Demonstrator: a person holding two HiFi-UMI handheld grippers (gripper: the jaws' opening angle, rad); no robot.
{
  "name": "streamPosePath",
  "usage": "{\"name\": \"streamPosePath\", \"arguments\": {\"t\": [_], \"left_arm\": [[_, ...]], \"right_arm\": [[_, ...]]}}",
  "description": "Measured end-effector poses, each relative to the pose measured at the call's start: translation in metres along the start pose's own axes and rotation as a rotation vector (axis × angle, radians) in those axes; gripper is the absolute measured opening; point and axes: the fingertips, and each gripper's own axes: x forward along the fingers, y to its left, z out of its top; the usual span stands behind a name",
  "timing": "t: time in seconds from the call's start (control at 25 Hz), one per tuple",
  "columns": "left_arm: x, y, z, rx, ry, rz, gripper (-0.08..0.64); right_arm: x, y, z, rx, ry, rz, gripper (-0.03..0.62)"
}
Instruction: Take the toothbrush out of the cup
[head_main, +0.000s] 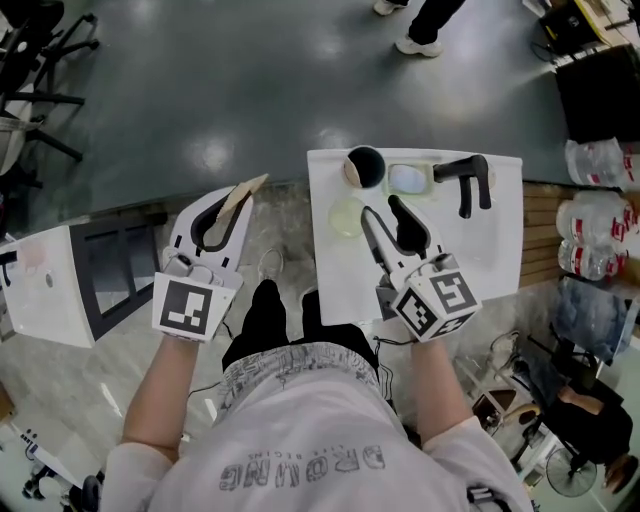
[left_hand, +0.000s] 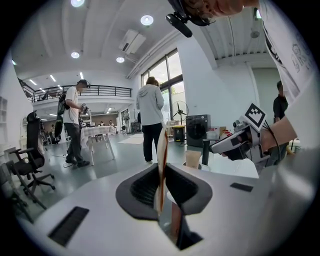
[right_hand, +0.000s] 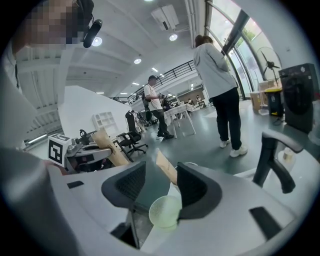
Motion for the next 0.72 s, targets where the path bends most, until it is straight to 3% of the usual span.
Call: {"name": "streamPosePath", "arguments": {"t": [0.72], "left_arm": [[0.006,0.007,-0.028,-0.048,0.030,-0.003,0.055]], "right_arm": [[0.035,0.002,-0.011,-0.077,0.060,0.003,0.209]]}}
